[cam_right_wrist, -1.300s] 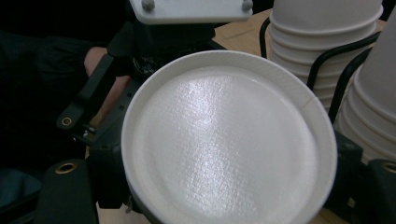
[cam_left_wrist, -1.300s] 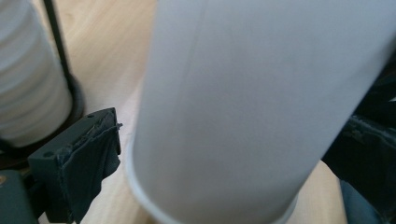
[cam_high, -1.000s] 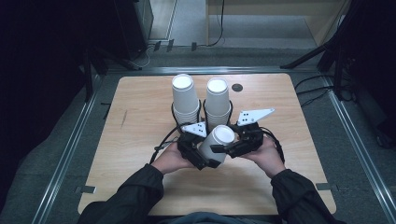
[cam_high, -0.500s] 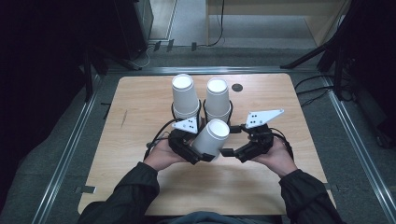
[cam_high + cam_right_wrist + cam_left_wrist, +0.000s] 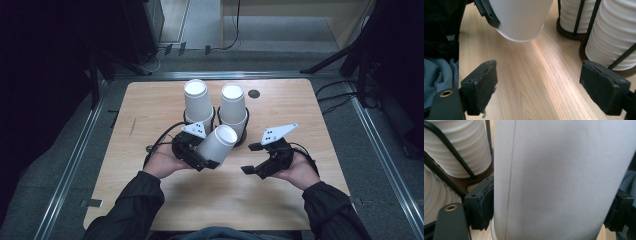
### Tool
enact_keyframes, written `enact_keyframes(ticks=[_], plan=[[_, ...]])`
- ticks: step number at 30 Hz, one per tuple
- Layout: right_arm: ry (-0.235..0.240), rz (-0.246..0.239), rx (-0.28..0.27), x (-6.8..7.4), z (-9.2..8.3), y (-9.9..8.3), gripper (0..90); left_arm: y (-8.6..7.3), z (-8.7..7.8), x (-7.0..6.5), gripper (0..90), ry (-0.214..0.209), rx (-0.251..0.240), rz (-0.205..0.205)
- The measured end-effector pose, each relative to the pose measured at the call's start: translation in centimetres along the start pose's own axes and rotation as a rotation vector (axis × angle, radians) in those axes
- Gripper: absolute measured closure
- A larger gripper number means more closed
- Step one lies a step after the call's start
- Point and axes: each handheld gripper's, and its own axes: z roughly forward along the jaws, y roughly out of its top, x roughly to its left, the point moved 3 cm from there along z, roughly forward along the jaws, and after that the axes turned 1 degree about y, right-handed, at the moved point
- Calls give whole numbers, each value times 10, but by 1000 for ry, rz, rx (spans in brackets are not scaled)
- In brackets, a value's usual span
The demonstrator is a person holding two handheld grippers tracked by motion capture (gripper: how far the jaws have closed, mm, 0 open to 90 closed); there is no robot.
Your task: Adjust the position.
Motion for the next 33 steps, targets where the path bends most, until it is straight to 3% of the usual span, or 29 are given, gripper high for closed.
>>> enact_keyframes(ticks=[4, 6, 13, 16, 22, 27, 31, 33], plan=[[3, 2, 12, -3, 3, -4, 150, 0, -2, 2, 201, 18, 43, 24], [-2, -1, 11, -4, 3, -4, 150, 0, -2, 1, 200, -1, 34, 32], [-1, 5, 1, -8, 4, -3, 152, 0, 9, 0, 212, -8, 95, 57], [-4, 4, -5, -8, 2, -3, 152, 0, 13, -1, 212, 10, 150, 93], [13, -21, -45, -6, 0, 0, 153, 0, 24, -2, 212, 14, 224, 127], [50, -36, -31, -5, 4, -1, 152, -3, 32, -4, 209, -36, 265, 131], [61, -48, -15, -3, 8, -1, 152, -3, 40, -7, 209, -49, 299, 135], [66, -54, -8, -2, 11, -1, 152, -3, 43, -9, 208, -53, 309, 157]])
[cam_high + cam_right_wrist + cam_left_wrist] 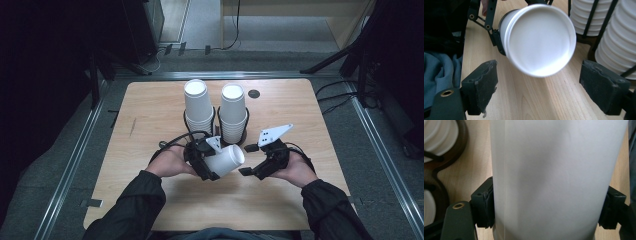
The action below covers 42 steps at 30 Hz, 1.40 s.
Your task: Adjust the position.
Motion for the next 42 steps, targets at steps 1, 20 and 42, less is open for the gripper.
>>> enact_keyframes(ticks=[1, 20, 42], plan=[[5, 7, 6, 1, 2, 0, 152, 1, 2, -2, 203, -7, 4, -11], [106, -61, 64, 11, 22, 9, 246, 2, 8, -12, 175, -58, 12, 49], [41, -2, -13, -2, -7, 8, 250, -10, -20, -1, 0, -4, -223, -64]])
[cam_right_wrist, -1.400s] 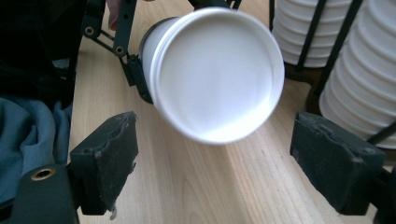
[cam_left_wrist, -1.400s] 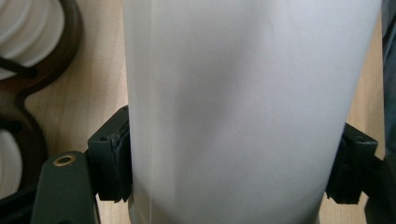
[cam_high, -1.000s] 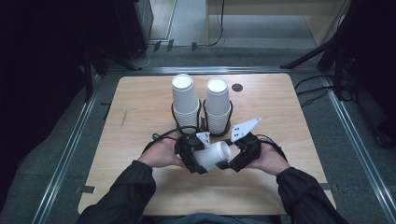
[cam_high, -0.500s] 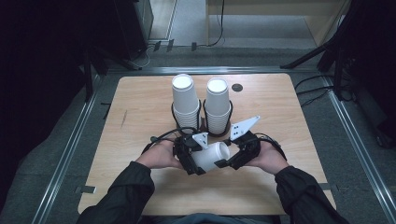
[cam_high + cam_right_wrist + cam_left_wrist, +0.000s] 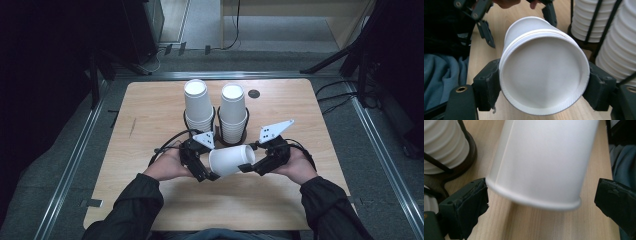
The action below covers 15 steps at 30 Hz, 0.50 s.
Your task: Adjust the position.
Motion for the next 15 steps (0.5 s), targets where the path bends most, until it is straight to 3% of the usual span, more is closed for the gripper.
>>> enact_keyframes(ticks=[1, 5, 6, 10, 15], plan=[[-7, 0, -4, -1, -2, 0, 250, -1, -2, 1, 0, -10, -13, -15], [-11, 15, -24, -4, -6, -1, 250, -5, -9, 6, 0, 21, -63, -50], [-13, 15, -27, -3, -7, -1, 250, -6, -10, 6, 0, 8, -80, -71], [-18, 26, -39, -5, -8, -1, 250, -8, -13, 6, 0, -22, -120, -78], [-19, 26, -58, -6, -10, -1, 250, -12, -14, 6, 0, -2, -141, -92]])
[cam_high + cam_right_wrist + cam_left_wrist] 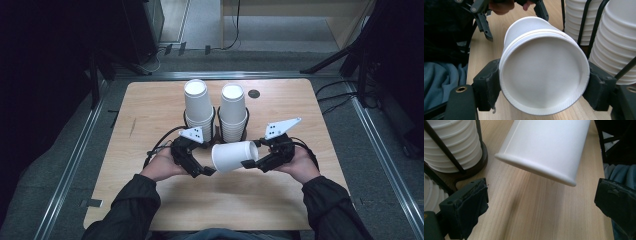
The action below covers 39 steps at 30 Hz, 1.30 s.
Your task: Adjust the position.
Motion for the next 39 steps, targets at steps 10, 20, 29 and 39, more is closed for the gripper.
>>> enact_keyframes(ticks=[10, 20, 29, 39], plan=[[2, 0, -78, 2, -11, 8, 250, 0, 3, 0, 0, -4, -82, -13], [42, -23, -132, 12, -8, 20, 250, 5, 13, -7, 0, -57, -123, 7], [92, -29, -140, 19, 5, 25, 250, 12, 10, -13, 0, -82, -206, 30], [98, -45, -156, 20, 4, 26, 252, 15, -1, -16, 120, -43, -217, 58]])
